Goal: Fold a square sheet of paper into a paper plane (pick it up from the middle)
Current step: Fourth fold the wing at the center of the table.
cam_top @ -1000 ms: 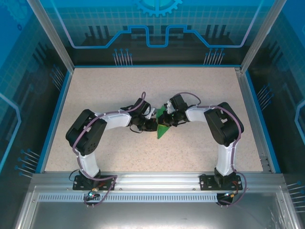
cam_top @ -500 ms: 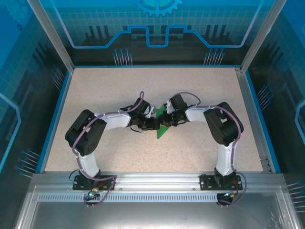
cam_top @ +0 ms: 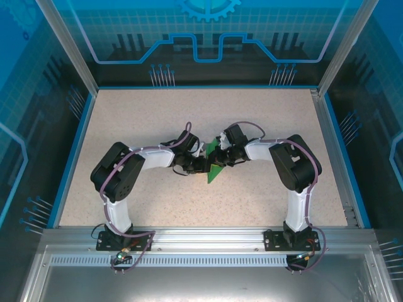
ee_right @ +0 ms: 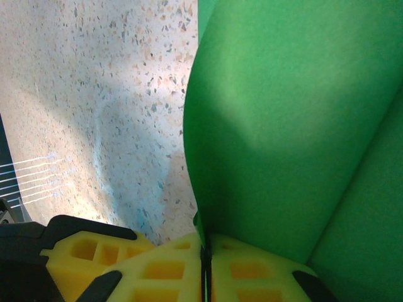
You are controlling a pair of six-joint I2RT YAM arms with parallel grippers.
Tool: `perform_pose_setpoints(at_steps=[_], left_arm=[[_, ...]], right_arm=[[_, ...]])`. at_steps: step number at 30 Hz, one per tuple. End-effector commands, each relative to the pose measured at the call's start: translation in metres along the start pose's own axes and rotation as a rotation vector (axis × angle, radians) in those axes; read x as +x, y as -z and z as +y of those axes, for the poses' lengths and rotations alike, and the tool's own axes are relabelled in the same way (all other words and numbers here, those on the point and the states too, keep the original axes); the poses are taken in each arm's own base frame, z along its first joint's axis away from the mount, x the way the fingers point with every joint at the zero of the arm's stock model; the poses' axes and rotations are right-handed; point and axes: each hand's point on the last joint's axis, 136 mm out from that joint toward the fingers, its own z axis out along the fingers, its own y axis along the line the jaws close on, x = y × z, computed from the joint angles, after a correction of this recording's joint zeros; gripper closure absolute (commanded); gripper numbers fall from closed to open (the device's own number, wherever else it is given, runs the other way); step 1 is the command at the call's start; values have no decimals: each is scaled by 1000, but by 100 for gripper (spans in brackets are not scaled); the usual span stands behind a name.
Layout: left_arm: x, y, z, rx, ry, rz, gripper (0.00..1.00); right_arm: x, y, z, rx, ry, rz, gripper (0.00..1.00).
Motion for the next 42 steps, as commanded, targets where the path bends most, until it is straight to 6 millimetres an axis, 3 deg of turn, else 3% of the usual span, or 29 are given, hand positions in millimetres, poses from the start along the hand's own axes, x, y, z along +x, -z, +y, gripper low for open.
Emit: perform_pose_setpoints(at_steps=[1,14,20,34,42], left_arm=[[-9,-7,-3,15,8,-9,72],[-15,-10,-6,15,2,-12,72],[-11,-17,3,-29,-13,14,79],[-2,-26,21,-97,-28,47,81],[-2,-27,22,-103,-32,51,81]], right_arm=[[14,-9,-6,15,-8,43,90],[15,-6,-3,5,-7,38,90],[13,-4,2,-18,-7,31,85],[0,21,20,-58,6,-22,74],[-8,35,10,-21,8,-54,73]])
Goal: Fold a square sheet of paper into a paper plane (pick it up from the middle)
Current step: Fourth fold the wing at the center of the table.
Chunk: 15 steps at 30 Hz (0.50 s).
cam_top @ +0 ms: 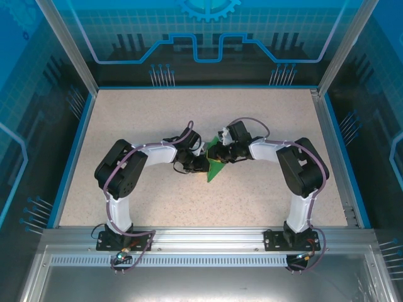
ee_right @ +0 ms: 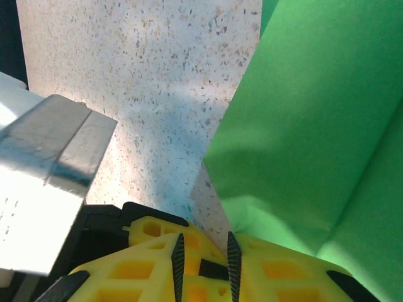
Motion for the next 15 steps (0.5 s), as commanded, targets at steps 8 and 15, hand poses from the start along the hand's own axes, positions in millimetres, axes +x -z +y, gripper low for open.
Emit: perform_pose_setpoints(at_steps=[8,15], left_arm=[[-2,-22,14,-55,-42,-6,82],[-1,-21,15,-60,-48,-2,83]], right_arm=[[-6,5,-23,59,-2,17,76],[-11,-4,-23,41,5,31,79]])
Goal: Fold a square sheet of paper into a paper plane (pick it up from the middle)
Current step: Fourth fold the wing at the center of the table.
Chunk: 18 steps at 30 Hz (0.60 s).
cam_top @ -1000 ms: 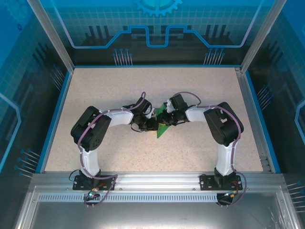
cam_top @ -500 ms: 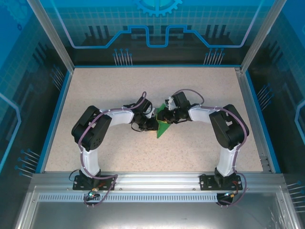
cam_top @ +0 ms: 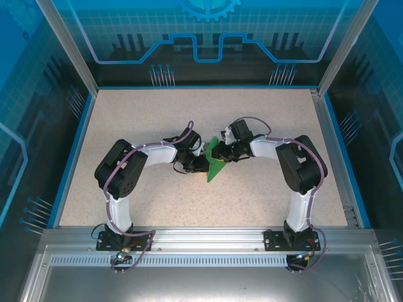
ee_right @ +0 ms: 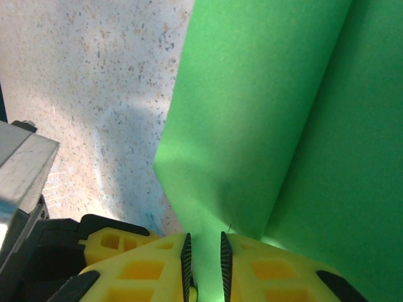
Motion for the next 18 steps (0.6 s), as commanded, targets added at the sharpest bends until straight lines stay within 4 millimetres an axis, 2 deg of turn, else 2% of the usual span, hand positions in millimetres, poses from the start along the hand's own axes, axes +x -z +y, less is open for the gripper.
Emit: perform_pose_setpoints(at_steps=[1,18], left_arm=[[-1,-21,14,-58,-43,-2,83],[-1,-21,12,-46,-52,-1,87]], right_arm=[[-5,-3,-2,-11,7,16,79],[4,-22,-12,34,18,75,79]])
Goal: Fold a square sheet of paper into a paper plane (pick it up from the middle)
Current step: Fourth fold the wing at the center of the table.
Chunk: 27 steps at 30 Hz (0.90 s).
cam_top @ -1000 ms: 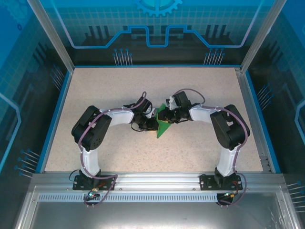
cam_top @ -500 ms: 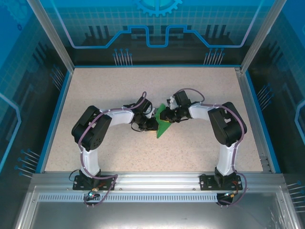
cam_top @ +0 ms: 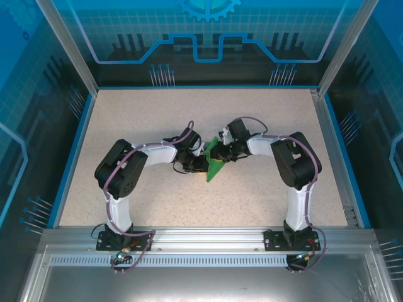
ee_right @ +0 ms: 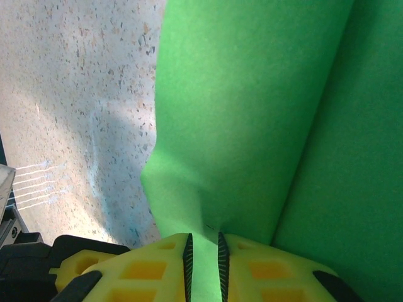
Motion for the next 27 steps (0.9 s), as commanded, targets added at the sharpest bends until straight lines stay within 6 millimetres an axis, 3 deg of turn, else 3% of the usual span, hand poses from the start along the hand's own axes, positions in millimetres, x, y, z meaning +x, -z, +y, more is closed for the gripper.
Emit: perform_pose_setpoints(at_steps=[1,6,12,16,27], left_arm=[[-1,-21,9,-35,-35,-2,87],[-9,-8,-1,-17,-28,-43,86],[-29,19,-18,15,-12,-136,78],[-43,33,-15,-22,18,-188,75],[-48,13,1,-75,43,-150,69]], right_arm=[[6,-8,-8,37,5,38,79],[9,-9,-15,83,14,49,80],[15,-12,-20,111,22,65,81],[18,-13,-21,112,21,70,81],[20,-17,-18,76,8,71,81]])
